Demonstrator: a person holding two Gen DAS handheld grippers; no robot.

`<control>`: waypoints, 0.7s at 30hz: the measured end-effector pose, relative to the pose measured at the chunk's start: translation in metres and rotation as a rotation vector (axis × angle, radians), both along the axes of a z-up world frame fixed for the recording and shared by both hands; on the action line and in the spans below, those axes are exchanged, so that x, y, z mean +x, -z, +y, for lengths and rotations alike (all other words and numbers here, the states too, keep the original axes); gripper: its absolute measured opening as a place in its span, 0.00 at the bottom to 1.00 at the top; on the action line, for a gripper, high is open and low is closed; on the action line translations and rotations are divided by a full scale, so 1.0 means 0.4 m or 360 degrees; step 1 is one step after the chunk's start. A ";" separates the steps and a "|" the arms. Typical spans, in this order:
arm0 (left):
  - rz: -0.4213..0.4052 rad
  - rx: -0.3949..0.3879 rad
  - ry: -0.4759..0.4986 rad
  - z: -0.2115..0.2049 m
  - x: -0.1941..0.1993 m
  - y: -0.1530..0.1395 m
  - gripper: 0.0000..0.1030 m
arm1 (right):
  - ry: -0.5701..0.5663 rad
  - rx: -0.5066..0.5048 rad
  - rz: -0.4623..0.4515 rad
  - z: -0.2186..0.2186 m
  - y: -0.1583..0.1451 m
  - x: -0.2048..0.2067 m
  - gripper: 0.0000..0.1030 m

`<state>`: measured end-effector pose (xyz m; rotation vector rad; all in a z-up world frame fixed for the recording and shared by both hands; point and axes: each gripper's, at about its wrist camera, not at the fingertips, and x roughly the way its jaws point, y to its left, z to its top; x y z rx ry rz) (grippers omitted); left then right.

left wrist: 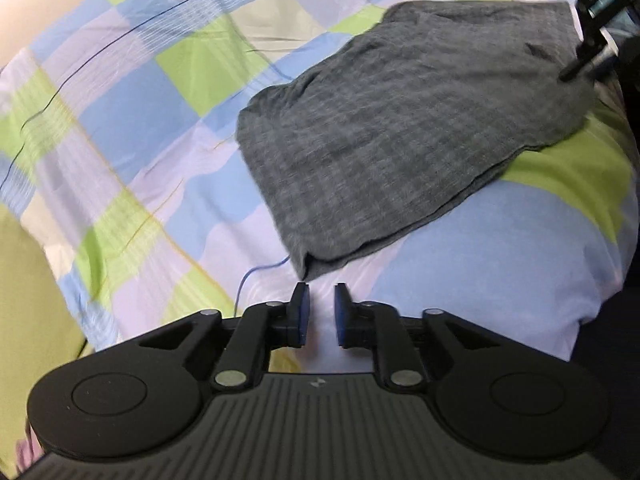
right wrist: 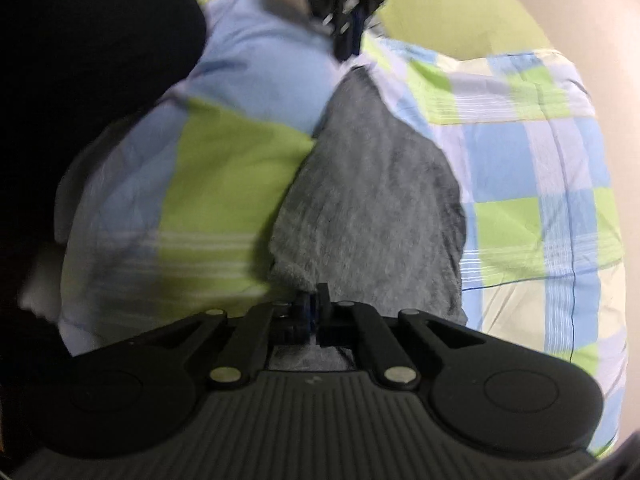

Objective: Fold clothes
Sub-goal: 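Open both grippers and release the folded garment, then grasp the garment edge with the right gripper while the left gripper grasps beside it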

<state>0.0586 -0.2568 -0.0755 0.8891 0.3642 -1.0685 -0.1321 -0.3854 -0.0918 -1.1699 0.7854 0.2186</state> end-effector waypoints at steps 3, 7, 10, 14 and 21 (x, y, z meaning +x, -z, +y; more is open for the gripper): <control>0.0000 -0.0065 -0.0055 0.037 0.016 -0.034 0.43 | 0.0092 0.0144 -0.0078 0.003 -0.054 -0.017 0.16; 0.0001 -0.0132 -0.0084 0.061 0.053 -0.082 0.43 | 0.0273 0.0430 -0.0238 0.020 -0.134 0.011 0.17; 0.0036 -0.0191 -0.0068 0.059 0.090 -0.115 0.49 | 0.0365 0.0581 -0.0346 0.067 -0.153 0.084 0.25; 0.0181 -0.0271 -0.0060 0.027 0.180 -0.137 0.55 | 0.0460 0.0778 -0.0430 0.144 -0.144 0.203 0.41; 0.0386 -0.0390 -0.0033 -0.068 0.352 -0.148 0.56 | 0.0494 0.0713 -0.0462 0.249 -0.071 0.373 0.41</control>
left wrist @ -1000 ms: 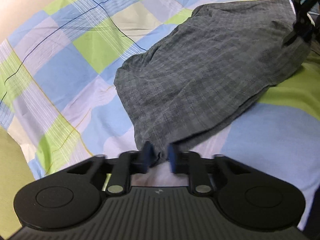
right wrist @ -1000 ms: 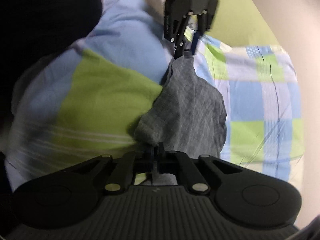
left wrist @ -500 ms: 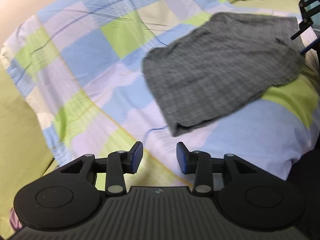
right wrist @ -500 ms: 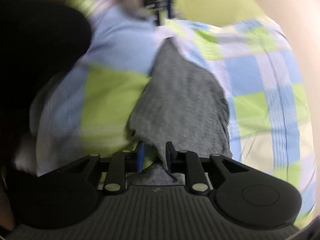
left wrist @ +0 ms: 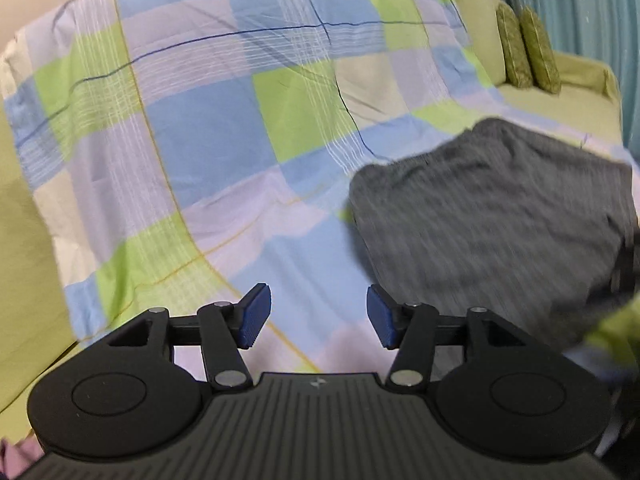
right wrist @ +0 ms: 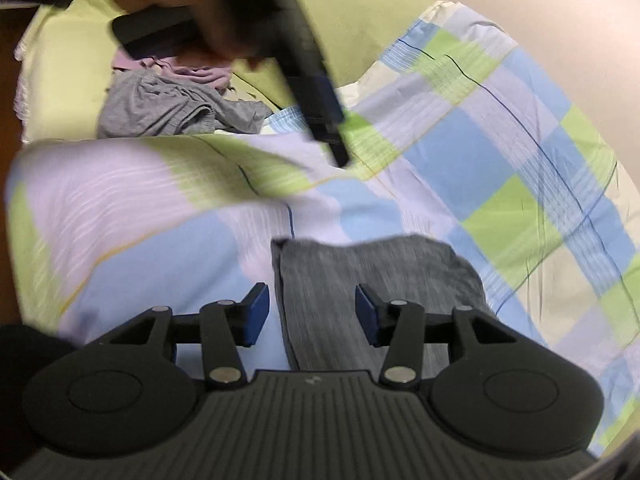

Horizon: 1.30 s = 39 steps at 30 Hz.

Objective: Fold clothes
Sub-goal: 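Grasp the garment edge with the right gripper while the left gripper grasps beside it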

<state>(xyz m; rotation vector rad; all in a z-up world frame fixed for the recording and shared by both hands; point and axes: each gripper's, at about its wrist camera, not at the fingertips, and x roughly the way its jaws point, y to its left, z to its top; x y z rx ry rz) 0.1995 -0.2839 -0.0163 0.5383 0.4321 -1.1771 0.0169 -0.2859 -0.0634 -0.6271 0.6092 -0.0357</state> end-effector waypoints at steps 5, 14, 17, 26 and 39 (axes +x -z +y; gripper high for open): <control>0.0044 -0.0001 0.0046 -0.065 0.066 0.030 0.56 | -0.0038 -0.0128 0.0067 0.026 0.072 0.091 0.39; 0.0180 0.0022 0.0066 -0.139 0.122 0.092 0.58 | -0.0004 -0.0294 0.0027 0.021 0.121 0.169 0.29; 0.0216 0.0007 0.0068 -0.172 0.140 0.090 0.59 | -0.0006 -0.0326 0.0027 0.020 0.124 0.145 0.22; 0.0421 -0.0013 0.0136 -0.330 0.199 0.087 0.62 | -0.0065 -0.0210 -0.0003 -0.003 0.130 0.141 0.03; 0.0739 0.0190 0.0110 -0.564 0.213 0.120 0.06 | -0.0138 0.0191 -0.0194 -0.086 0.053 0.055 0.02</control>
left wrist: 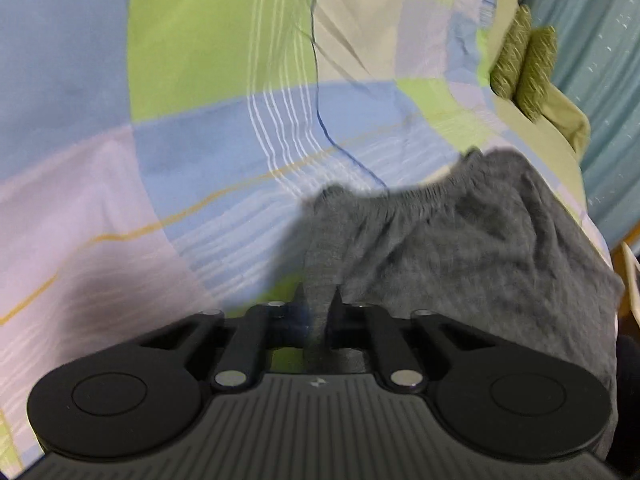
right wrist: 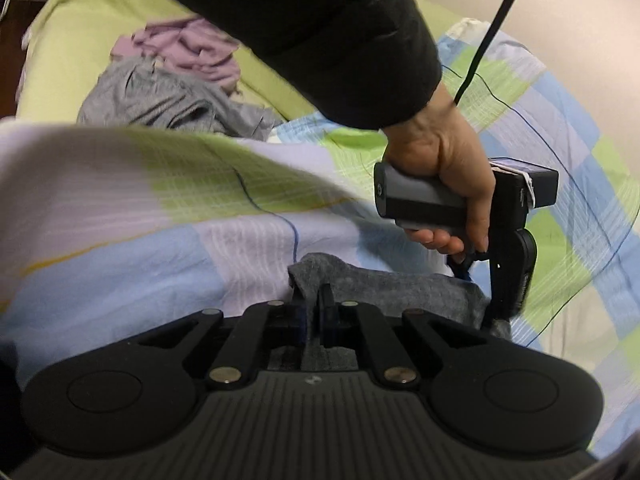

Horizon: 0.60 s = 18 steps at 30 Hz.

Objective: Fold clothes
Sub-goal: 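Grasp the garment edge with the right gripper while the left gripper grasps beside it, then lift the grey garment with both grippers and fold it over lengthwise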

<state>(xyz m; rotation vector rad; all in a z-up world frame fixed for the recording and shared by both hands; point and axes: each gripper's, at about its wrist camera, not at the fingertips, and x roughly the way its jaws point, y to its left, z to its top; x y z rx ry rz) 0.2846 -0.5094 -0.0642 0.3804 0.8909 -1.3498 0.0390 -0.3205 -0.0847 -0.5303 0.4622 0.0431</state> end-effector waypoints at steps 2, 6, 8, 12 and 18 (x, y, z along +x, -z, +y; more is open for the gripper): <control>-0.0033 -0.0033 -0.0005 -0.006 -0.030 -0.049 0.06 | 0.0041 0.0253 -0.0095 -0.064 -0.057 -0.037 0.02; -0.0104 -0.0061 0.0036 -0.064 -0.129 -0.169 0.06 | 0.0195 0.0719 -0.0342 -0.231 -0.162 -0.167 0.02; -0.0128 -0.0064 0.0068 -0.115 -0.195 -0.221 0.06 | 0.0313 0.0902 -0.0476 -0.324 -0.199 -0.259 0.02; -0.0113 -0.0061 0.0120 -0.253 -0.342 -0.270 0.08 | 0.0624 0.1207 -0.0711 -0.509 -0.225 -0.483 0.02; -0.0171 0.0134 0.0190 -0.470 -0.533 -0.140 0.16 | 0.1062 0.1691 -0.0769 -0.734 -0.100 -0.725 0.02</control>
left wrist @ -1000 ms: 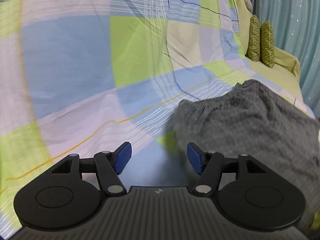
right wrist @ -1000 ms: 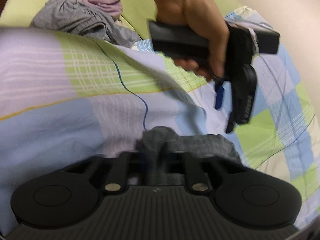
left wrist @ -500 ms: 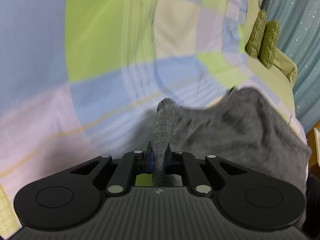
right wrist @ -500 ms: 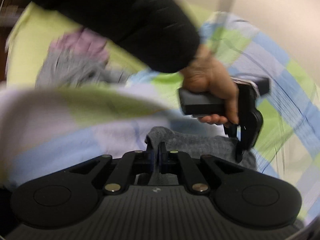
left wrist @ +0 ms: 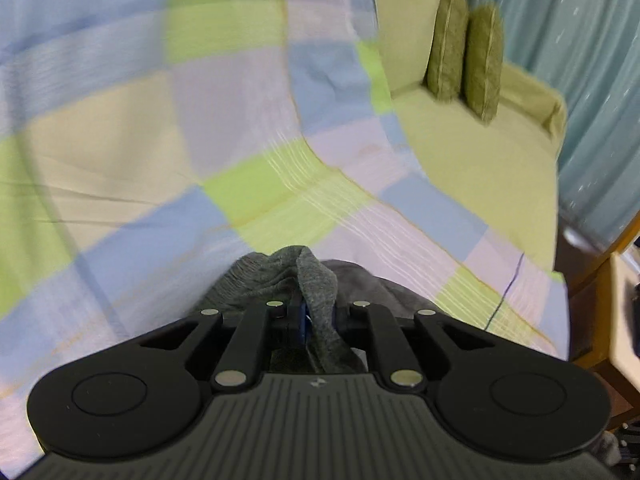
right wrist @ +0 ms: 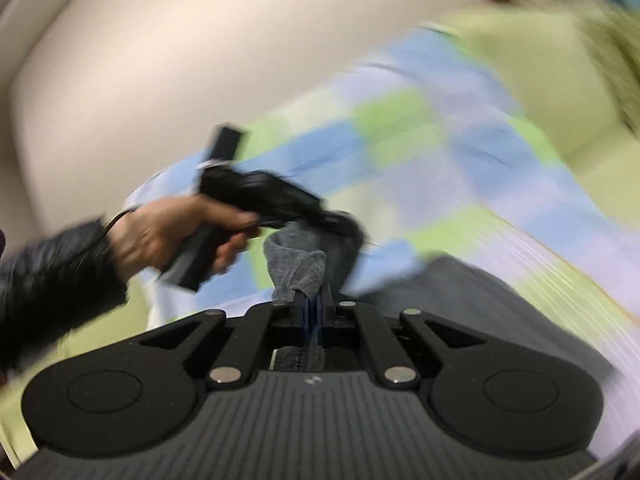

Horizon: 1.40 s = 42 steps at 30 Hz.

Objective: Fold clothes
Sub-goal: 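Lift the grey garment with both grippers and fold it over lengthwise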

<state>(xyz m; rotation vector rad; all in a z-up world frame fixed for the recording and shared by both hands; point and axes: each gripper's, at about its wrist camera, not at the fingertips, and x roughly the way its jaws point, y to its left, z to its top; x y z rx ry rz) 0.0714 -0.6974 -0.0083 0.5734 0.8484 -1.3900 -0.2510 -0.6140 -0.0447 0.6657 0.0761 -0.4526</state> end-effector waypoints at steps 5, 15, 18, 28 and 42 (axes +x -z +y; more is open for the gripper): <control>-0.0145 0.0189 0.0060 -0.103 -0.080 0.123 0.16 | 0.0056 0.0280 0.0054 -0.107 0.118 -0.062 0.02; -0.0156 0.0160 -0.0039 -0.145 -0.122 0.127 0.15 | 0.0164 0.0377 0.0037 -0.151 0.165 -0.147 0.01; -0.0164 0.0167 -0.0019 -0.152 -0.135 0.137 0.36 | 0.0160 0.0390 0.0103 -0.163 0.181 -0.153 0.01; -0.0133 -0.0014 0.0129 -0.086 -0.080 0.010 0.66 | 0.0226 0.0199 0.0335 -0.150 0.137 -0.230 0.10; -0.0783 0.0082 0.0796 -0.120 -0.054 0.153 0.66 | -0.0202 -0.0232 0.0475 -0.193 0.079 -0.062 0.29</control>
